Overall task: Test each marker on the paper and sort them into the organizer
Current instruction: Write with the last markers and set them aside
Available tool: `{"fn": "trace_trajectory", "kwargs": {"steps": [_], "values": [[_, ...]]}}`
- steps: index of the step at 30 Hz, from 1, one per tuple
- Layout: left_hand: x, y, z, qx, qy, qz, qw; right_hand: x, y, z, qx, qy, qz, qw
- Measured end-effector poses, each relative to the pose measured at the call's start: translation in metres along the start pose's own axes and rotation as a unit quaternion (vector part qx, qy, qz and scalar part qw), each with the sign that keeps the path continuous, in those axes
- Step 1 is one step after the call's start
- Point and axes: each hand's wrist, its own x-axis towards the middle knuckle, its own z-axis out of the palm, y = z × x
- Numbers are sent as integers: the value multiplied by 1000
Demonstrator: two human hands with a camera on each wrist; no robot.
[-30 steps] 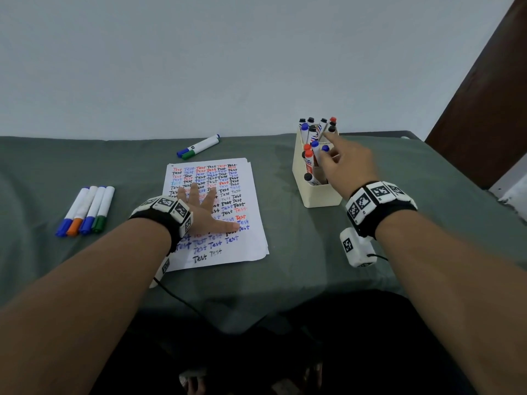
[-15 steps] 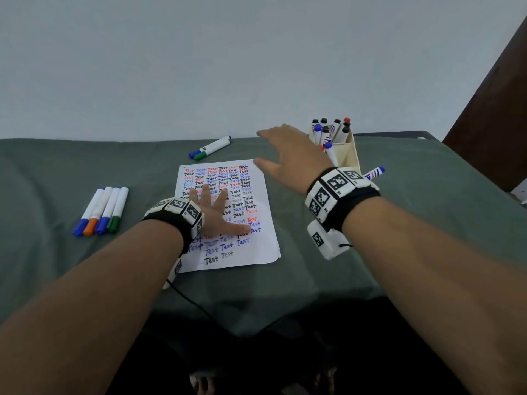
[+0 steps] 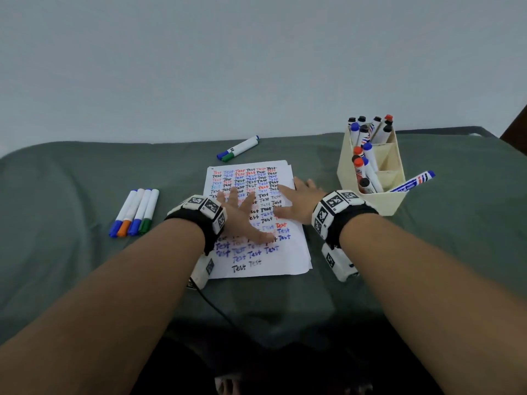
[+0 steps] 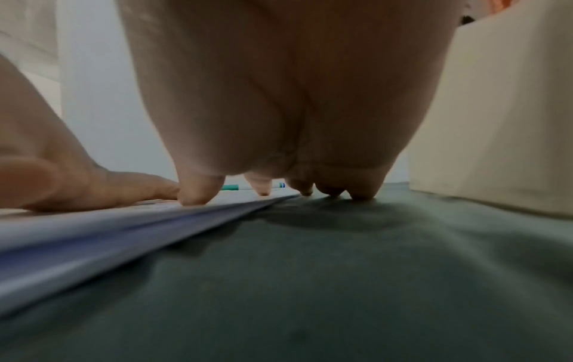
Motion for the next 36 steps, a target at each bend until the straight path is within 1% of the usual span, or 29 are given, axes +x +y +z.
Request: {"fn": "trace_trajectory", "kwargs": {"steps": [3,5,7,9,11,14,16,19,26,33,36], "values": [[-1,-3,-14,-14,-19,-8,1000,1,-2,5,-1,11,11,1000],[1,-3,-27,0,4,-9,1000,0,-4,6,3,17,14,1000],[4,-5,-42,4,52,-4,999,0,-5,6,14,17,16,1000],[8,-9,-60,7,107,18,994,-1,-6,5,27,15,19,999],[16,-17,-75,13,151,27,988,0,-5,4,35,10,25,999],[34,-32,-87,11,227,7,974,2,-4,3,41,2,28,999],[47,-42,-91,27,255,-12,967,3,-4,3,44,-4,26,999],[69,-55,-96,43,266,-21,963,4,-3,2,49,-9,28,998],[113,-69,-109,-2,277,-33,960,5,-3,2,49,-14,24,998],[129,-69,-113,4,280,-16,960,5,-3,1,53,-13,21,998],[132,-67,-113,17,283,-21,959,5,-3,1,54,-12,20,998]]}}
